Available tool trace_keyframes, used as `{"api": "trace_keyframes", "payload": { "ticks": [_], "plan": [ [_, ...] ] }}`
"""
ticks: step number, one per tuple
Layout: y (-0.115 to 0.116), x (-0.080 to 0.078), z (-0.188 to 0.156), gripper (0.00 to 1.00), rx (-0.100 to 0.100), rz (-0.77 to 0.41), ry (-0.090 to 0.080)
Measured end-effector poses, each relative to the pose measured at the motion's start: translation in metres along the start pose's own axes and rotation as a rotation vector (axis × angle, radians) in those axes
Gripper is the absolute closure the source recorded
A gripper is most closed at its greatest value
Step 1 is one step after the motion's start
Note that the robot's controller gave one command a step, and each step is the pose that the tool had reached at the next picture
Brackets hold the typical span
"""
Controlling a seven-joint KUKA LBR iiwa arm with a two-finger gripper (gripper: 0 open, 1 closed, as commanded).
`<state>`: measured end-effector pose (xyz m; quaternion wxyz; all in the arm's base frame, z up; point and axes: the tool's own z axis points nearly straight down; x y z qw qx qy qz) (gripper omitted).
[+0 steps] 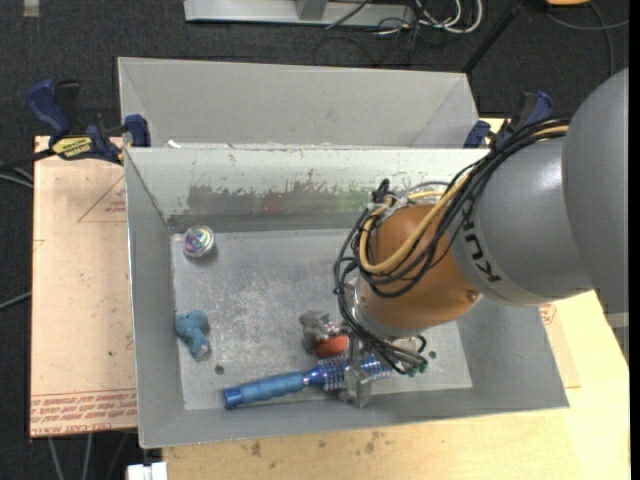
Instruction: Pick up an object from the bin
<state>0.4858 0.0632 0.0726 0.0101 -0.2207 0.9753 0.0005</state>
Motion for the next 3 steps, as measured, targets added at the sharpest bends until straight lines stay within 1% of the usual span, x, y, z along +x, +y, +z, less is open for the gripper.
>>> {"api": "trace_keyframes", "payload": {
  "ticks": [1, 2, 3],
  "plan": [
    [0.054, -0.024, 0.000, 0.00, 0.000, -0.196, -0.003],
    [0.055, -0.019, 0.003, 1.00, -0.006, -0.193, 0.015],
    [0.055, -0.020, -0.025, 1.00, -0.006, -0.191, 0.017]
  ]
}}
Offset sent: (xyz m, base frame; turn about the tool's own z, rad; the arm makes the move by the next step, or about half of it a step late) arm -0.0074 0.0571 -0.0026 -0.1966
